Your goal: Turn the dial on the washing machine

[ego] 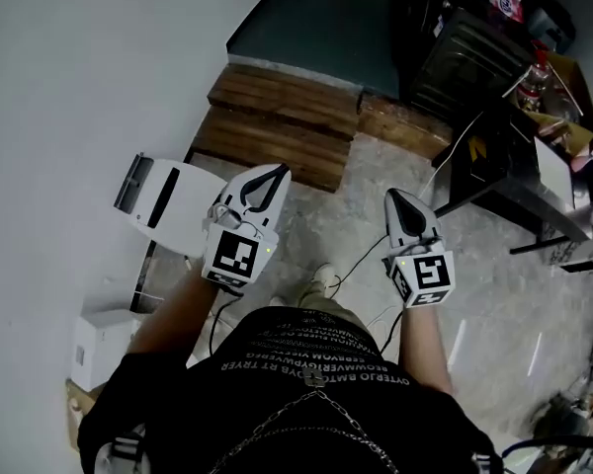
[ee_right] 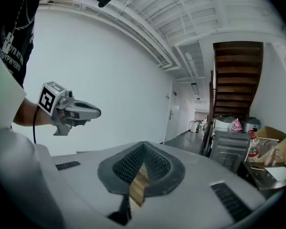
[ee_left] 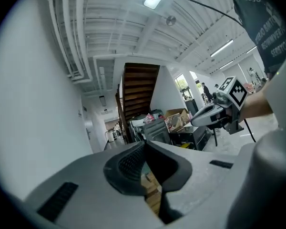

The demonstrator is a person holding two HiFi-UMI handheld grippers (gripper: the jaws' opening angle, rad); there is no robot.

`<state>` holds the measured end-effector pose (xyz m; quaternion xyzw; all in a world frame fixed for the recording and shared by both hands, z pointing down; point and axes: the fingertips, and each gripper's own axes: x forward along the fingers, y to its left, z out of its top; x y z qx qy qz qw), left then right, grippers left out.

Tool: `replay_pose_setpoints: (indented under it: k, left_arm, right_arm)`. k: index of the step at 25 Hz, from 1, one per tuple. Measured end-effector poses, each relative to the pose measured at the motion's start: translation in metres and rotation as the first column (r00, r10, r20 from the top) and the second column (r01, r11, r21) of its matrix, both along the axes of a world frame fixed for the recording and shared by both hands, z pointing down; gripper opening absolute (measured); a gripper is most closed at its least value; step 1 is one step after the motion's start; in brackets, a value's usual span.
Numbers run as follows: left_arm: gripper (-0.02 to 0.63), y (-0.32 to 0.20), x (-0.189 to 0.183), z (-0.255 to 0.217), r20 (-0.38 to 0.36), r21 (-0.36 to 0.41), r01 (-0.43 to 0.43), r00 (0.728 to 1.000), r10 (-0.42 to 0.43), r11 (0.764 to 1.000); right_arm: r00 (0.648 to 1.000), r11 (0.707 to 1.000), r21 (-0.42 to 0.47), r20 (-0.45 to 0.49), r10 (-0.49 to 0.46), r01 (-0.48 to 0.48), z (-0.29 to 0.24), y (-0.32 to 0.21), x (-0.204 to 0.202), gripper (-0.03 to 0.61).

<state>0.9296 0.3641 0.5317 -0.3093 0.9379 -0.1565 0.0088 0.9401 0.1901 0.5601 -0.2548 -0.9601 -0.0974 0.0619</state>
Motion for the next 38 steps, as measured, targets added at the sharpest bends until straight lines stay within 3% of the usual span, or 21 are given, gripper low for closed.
replay_pose_setpoints:
  k: [7,18,23,32,38]
  left_arm:
    - [0.012,-0.039,-0.049,-0.014,-0.004,0.068,0.035,0.999,-0.035,0.997]
    - [0.012,-0.105,-0.131,-0.005,-0.041,0.071,0.05,0.998,-0.047,0.996]
    - [0.012,-0.137,-0.149,-0.006,-0.032,0.065,0.044,0.999,-0.042,0.997]
    - [0.012,-0.135,-0.171,-0.003,-0.058,0.071,0.102,0.993,-0.098,0.992]
    - [0.012,-0.121,-0.205,-0.002,-0.07,0.068,0.106,0.992,-0.101,0.992]
  right_arm:
    - [1.0,1.0,-0.015,0.005,-0.001,0.001,0.005,-0.033,-0.052,-0.003]
    - [0.998,0.995,-0.083,-0.021,-0.064,0.062,0.017,-0.08,-0.119,-0.003]
    - [0.994,0.99,-0.095,-0.031,-0.103,0.1,0.021,-0.098,-0.144,-0.003]
    - [0.998,0.989,-0.134,-0.028,-0.064,0.06,0.022,-0.122,-0.182,-0.003]
    - [1.0,0.989,-0.148,-0.018,-0.01,0.007,0.021,-0.122,-0.22,-0.003]
